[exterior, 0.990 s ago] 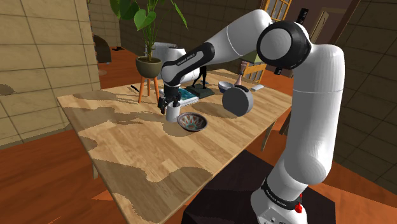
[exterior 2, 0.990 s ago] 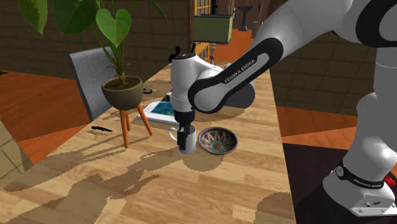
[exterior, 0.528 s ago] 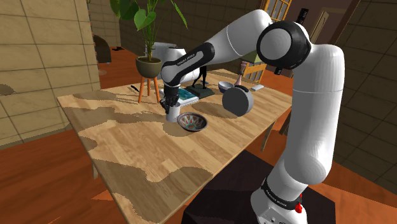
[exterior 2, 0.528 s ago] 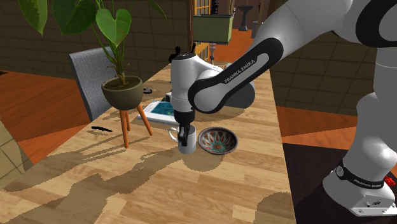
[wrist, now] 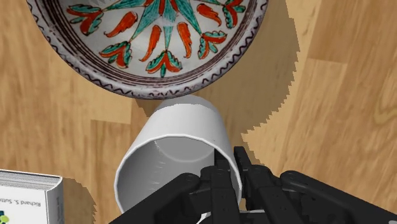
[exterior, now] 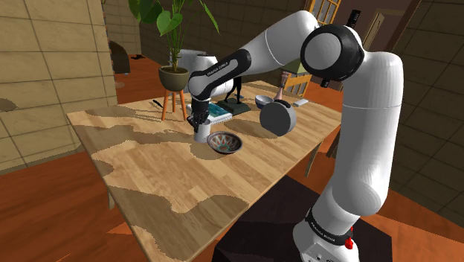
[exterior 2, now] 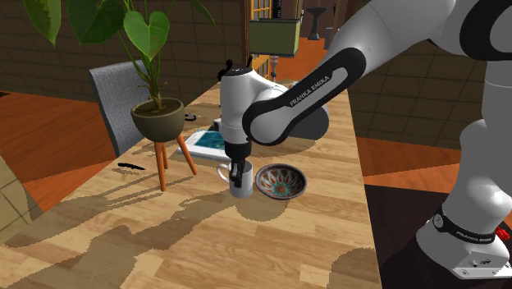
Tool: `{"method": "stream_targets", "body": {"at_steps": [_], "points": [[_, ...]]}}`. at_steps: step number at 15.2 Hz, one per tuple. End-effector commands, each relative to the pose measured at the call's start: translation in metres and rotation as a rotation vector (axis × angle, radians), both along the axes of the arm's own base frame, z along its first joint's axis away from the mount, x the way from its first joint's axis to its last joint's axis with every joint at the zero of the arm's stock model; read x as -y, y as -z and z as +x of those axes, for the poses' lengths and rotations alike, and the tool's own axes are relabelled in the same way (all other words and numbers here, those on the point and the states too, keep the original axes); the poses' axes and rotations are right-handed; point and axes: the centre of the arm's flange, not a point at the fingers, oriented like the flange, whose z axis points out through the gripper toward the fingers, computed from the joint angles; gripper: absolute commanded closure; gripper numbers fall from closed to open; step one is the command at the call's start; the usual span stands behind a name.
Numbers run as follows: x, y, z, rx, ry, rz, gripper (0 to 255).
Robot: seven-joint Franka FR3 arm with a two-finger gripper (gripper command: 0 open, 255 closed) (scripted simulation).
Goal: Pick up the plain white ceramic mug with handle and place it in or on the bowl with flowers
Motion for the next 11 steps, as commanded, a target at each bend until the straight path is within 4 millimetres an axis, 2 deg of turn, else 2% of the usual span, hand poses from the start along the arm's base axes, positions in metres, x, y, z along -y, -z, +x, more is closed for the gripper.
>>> {"method": "stream_targets", "body": {"at_steps": [1, 11], "points": [[0.0, -0.008, 0.0, 0.0, 0.0, 0.0, 255], [0.0, -0.061, 0.0, 0.0, 0.0, 0.0, 255]]}}
